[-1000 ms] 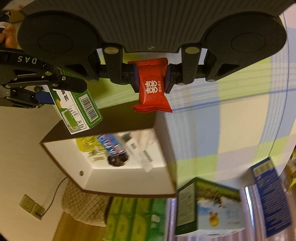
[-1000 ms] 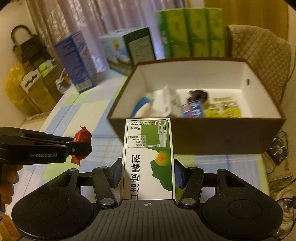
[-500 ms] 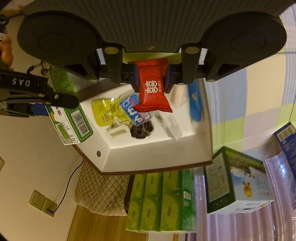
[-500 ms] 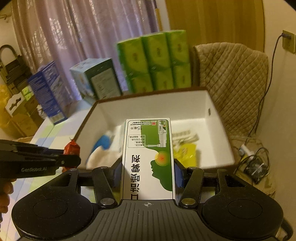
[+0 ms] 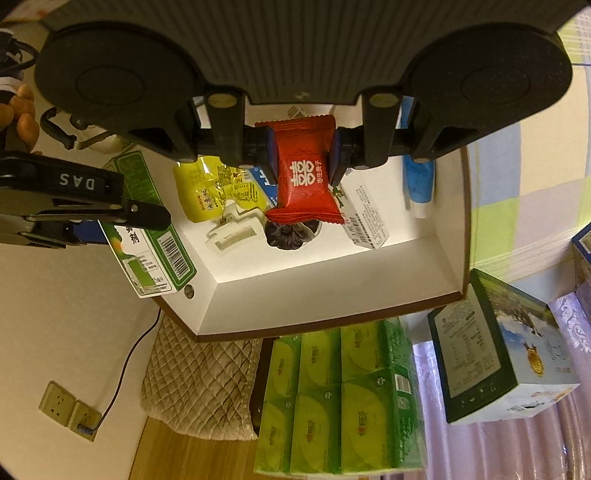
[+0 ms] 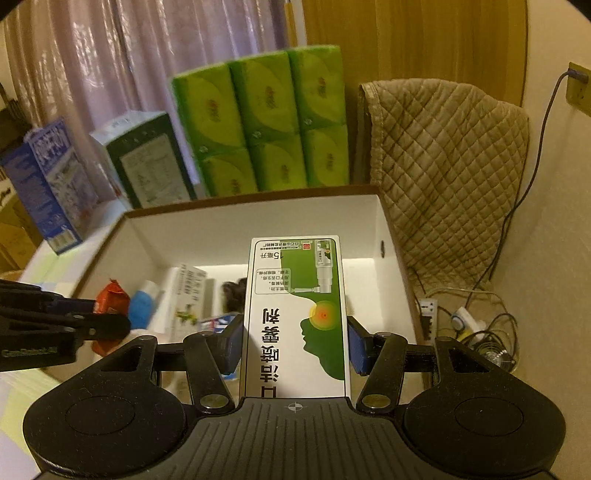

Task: Organize objects
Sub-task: 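Carry the candy packet and green box with both tools into the brown box, then open the left tool to drop the candy while the right tool releases the green box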

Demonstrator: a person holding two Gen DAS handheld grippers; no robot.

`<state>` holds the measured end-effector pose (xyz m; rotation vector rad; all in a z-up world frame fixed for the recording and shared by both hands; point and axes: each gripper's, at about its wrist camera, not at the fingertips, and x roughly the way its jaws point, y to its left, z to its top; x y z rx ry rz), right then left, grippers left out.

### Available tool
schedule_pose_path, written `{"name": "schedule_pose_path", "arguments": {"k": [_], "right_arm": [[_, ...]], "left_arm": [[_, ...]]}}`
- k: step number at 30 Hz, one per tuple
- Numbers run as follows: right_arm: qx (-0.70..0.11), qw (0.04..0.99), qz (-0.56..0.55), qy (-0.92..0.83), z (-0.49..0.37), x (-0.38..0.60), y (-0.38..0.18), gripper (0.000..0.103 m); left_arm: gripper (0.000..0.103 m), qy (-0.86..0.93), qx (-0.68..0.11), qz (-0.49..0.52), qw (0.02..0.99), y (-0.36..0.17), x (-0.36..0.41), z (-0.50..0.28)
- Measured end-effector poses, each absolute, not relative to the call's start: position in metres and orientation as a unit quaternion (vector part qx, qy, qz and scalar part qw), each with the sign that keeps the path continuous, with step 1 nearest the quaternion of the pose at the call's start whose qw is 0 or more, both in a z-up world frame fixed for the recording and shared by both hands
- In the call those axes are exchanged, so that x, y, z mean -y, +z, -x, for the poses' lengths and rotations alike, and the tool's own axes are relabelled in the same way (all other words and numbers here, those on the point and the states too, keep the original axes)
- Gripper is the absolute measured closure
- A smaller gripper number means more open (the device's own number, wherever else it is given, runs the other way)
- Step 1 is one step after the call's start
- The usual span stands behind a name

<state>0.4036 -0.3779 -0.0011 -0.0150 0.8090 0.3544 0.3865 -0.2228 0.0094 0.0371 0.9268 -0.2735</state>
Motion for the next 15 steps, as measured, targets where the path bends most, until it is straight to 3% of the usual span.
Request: {"name": "schedule_pose_path", "arguments": {"k": [15], "right_arm": [[-0.403, 0.903, 0.049, 0.138, -0.439, 0.375, -0.031, 0.051]], "left_arm": [[0.08, -0.127, -0.468, -0.021, 0.874, -0.013, 0.233, -0.415]]}}
